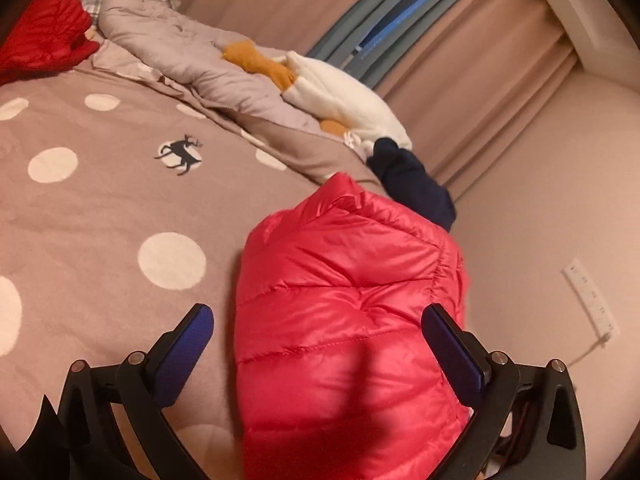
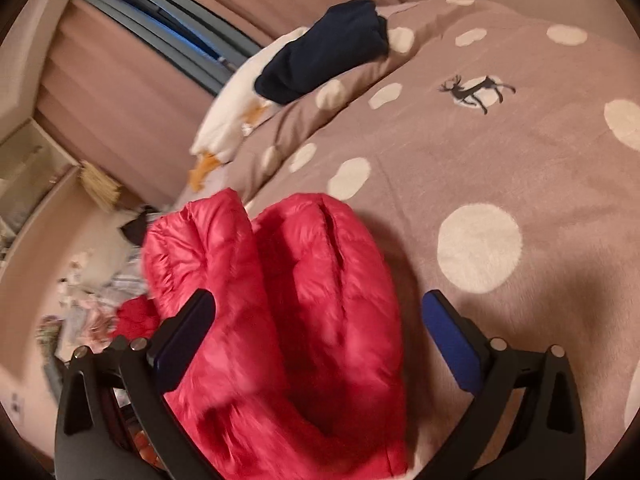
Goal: Fold large clothes
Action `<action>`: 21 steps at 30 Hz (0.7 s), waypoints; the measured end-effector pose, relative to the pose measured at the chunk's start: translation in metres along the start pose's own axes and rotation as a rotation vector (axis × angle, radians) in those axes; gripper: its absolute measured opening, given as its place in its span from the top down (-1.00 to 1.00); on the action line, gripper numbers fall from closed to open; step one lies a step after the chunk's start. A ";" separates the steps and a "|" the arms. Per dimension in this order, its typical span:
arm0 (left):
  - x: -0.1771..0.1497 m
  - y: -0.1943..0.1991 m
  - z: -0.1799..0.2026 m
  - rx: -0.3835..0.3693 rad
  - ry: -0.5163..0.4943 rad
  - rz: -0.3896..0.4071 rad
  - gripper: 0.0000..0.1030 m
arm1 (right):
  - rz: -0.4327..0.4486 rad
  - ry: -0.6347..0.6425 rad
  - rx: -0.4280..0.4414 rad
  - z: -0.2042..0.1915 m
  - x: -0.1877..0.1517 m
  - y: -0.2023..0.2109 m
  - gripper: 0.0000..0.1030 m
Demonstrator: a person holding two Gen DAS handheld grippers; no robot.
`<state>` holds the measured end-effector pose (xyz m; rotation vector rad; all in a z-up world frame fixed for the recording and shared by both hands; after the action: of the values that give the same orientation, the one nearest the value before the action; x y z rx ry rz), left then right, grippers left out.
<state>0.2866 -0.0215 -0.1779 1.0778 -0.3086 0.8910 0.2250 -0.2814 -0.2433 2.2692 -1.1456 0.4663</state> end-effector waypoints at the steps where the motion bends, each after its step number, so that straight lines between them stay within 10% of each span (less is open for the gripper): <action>1: 0.001 -0.001 -0.005 0.012 -0.005 0.002 -0.99 | -0.012 -0.015 0.021 0.002 -0.002 0.001 -1.00; 6: -0.009 -0.022 -0.027 0.055 0.016 -0.068 -0.99 | -0.150 -0.190 0.124 0.031 -0.020 -0.020 -1.00; 10: -0.025 -0.060 -0.023 -0.073 0.027 -0.270 -0.99 | -0.166 -0.309 0.295 0.041 -0.028 -0.041 -1.00; 14: -0.029 -0.071 -0.004 -0.180 -0.016 -0.274 -0.99 | -0.193 -0.284 0.322 0.032 -0.032 -0.057 -0.98; 16: -0.031 -0.077 0.007 -0.147 -0.088 -0.252 -0.99 | -0.194 -0.265 0.346 0.029 -0.032 -0.063 -0.35; 21: -0.028 -0.079 0.019 -0.136 -0.114 -0.215 -0.96 | -0.128 -0.293 0.403 0.041 -0.031 -0.066 0.24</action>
<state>0.3324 -0.0651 -0.2364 1.0160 -0.3358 0.6103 0.2635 -0.2549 -0.3128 2.8175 -1.1105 0.3448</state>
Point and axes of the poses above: each gripper's, at about its wrist camera, not at the fingertips, and y roughly against the way its jaws point, z to its right, x to its top, the point moved 4 cm from there along -y, roughly the way its jaws point, and after that the axes turned 15 degrees about x, right-handed, at the moved point
